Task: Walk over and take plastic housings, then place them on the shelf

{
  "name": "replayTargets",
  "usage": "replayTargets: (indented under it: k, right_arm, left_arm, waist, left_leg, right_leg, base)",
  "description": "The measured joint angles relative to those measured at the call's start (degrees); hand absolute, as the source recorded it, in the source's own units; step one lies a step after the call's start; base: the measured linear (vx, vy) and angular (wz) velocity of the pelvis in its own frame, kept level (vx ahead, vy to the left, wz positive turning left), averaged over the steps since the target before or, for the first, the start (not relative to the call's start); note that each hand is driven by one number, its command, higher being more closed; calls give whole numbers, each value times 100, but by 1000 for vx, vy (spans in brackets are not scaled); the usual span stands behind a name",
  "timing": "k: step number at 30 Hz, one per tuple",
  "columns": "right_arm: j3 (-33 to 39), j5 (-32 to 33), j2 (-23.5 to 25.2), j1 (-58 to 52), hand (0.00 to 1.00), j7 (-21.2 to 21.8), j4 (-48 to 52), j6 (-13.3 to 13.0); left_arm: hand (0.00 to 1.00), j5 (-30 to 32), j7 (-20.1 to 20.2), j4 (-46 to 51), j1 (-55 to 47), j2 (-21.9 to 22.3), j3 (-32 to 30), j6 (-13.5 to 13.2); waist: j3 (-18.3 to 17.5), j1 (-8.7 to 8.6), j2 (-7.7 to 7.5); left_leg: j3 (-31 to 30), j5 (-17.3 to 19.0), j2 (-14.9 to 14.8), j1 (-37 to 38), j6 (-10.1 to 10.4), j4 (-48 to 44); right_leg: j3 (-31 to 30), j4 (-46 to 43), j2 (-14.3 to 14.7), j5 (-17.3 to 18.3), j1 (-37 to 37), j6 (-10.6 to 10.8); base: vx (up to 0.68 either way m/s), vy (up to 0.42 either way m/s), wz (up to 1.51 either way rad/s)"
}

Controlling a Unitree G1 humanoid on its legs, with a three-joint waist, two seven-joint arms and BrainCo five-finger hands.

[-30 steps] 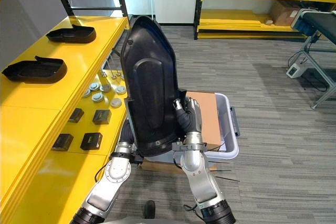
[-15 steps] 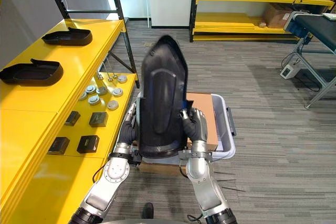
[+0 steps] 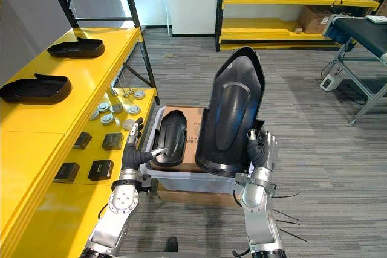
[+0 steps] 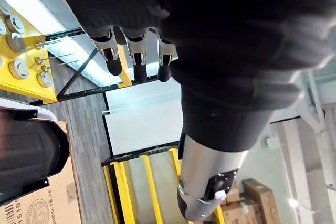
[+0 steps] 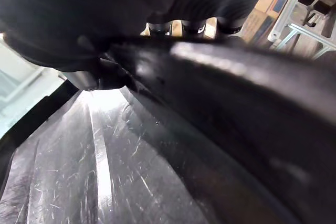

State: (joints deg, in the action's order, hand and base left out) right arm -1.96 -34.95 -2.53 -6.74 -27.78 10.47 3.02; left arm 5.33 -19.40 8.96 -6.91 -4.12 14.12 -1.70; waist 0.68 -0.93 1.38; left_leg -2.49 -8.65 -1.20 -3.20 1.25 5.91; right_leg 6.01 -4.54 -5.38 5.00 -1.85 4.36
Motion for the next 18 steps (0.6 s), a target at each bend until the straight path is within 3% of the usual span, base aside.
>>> replayTargets:
  k: [6,18]
  right_arm:
    - [-112,-406,-21,6,100,-1,-3,8]
    - [-500,-218,-145,34,100,10,-128,2]
  left_arm:
    - [0,-564,212,0,4,-7,425,-106]
    - [0,-1201,445,1,107,-65,980,-121]
  waist:
    - [0,1,0]
    - [-21,-5,28]
  left_leg:
    - [1,0,0,-8,0,0]
    - [-4,-21,5,-8,-29,1]
  right_leg:
    - [4,11,0,0,0,0]
    - [8,6,0,0,0,0]
  base:
    - [0,0,0]
    - [0,0,0]
